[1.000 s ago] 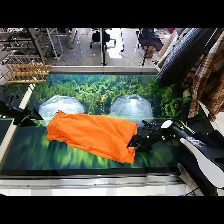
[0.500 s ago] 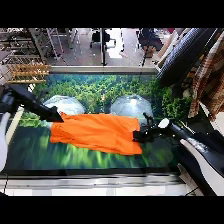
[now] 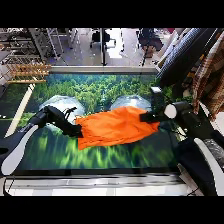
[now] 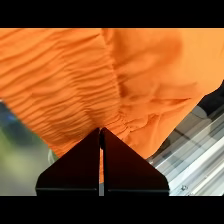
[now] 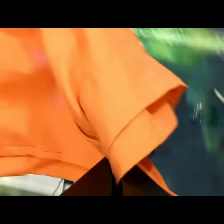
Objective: Fold the clothes and pants, and hang the long-sleeved shirts on hangers.
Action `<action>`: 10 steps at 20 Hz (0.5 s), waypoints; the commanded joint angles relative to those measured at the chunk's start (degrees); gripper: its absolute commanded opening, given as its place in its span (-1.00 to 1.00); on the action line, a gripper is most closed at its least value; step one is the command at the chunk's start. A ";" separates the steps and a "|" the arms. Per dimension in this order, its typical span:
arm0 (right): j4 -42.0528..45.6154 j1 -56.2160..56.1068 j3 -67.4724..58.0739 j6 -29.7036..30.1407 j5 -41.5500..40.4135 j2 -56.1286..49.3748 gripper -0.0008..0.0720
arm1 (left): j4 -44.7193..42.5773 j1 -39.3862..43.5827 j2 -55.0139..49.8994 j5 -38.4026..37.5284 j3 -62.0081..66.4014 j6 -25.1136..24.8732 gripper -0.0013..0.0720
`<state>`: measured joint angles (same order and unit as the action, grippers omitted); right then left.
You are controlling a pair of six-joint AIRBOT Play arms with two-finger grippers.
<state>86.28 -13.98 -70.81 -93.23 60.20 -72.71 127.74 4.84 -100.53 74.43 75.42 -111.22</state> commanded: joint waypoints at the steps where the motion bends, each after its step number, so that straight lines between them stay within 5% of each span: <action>1: 1.88 -11.98 -5.60 -2.38 -4.59 -1.53 -0.95 | 0.11 0.94 1.73 -0.17 -0.22 0.15 -0.93; 10: -6.62 -35.71 -12.17 -2.56 -31.12 -25.20 -0.94 | 0.04 -15.69 28.46 15.85 3.54 1.95 -0.93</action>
<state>84.27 -43.97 -79.29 -96.42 38.26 -89.89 127.81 -5.87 -79.57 86.54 78.63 -109.82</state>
